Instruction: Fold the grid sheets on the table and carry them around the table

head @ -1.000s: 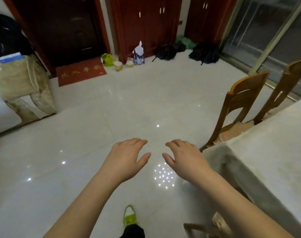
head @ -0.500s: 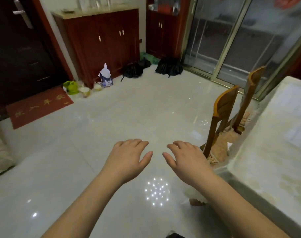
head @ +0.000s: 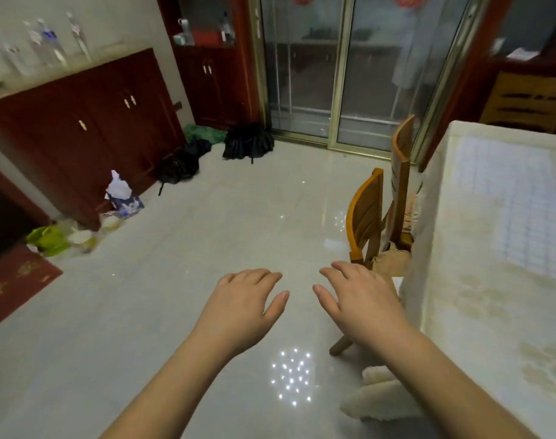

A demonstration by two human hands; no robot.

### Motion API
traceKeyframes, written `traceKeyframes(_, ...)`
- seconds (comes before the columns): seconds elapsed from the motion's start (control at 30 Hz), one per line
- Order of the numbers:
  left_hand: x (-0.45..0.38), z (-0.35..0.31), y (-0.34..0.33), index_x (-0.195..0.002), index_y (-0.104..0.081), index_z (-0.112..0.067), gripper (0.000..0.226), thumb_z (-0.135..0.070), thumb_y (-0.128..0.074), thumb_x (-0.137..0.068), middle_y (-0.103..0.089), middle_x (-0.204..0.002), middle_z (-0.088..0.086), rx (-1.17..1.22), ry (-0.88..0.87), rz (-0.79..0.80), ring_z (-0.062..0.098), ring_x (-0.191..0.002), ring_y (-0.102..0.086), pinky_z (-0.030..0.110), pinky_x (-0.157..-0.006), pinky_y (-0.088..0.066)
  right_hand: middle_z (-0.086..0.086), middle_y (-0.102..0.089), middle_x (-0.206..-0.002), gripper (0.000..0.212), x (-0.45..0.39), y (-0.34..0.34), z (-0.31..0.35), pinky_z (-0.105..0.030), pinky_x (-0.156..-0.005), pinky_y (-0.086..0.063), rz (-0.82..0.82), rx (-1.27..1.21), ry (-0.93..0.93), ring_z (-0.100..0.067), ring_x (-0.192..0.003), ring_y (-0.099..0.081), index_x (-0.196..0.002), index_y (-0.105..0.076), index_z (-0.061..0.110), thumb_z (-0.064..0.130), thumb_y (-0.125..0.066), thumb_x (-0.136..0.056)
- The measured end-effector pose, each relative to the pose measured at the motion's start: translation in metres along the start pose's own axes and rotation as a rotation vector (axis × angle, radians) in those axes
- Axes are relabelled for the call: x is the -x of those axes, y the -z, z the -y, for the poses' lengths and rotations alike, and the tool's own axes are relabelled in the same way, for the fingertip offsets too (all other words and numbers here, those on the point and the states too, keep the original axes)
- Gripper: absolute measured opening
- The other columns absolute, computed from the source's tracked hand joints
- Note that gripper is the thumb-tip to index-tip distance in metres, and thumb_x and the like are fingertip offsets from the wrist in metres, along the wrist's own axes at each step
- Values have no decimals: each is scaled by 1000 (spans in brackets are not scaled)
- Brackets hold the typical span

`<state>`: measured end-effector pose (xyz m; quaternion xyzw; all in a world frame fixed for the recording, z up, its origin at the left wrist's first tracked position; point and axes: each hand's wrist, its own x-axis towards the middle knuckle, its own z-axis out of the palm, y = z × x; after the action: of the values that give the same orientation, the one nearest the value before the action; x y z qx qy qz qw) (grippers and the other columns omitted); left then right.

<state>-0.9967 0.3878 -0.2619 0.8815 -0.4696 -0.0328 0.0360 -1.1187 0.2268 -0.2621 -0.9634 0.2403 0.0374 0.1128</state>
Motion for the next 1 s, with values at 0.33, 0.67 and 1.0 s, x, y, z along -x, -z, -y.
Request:
traceKeyframes(0.33,-118,16,7,-145,-37,-33,85,-64,6,-78,-43,-146,-13,8,-105,23,9,-135,-39,31,-108,-27,5,-33,-155,54,-83,18,-27,-35,-116,-22,1,-4,-85,-16,-142,-30,-148,-33,31,55,-22,-101)
traceKeyframes(0.67,-240,97,18,-146,-35,-31,53,-54,-26,-99,-42,-148,-10,10,-232,32,11,-136,-37,32,-110,-25,4,-38,-151,52,-213,20,-1,-34,-110,-29,-35,48,-193,-17,-137,-37,-146,-36,30,53,-24,-101)
traceKeyframes(1.0,-341,172,37,-147,-33,-31,53,-55,-27,-99,-40,-149,-12,27,-305,81,12,-137,-36,32,-109,-24,4,-40,-149,53,-311,31,21,-34,-108,-29,-30,23,-288,-17,-136,-37,-144,-40,30,55,-22,-101)
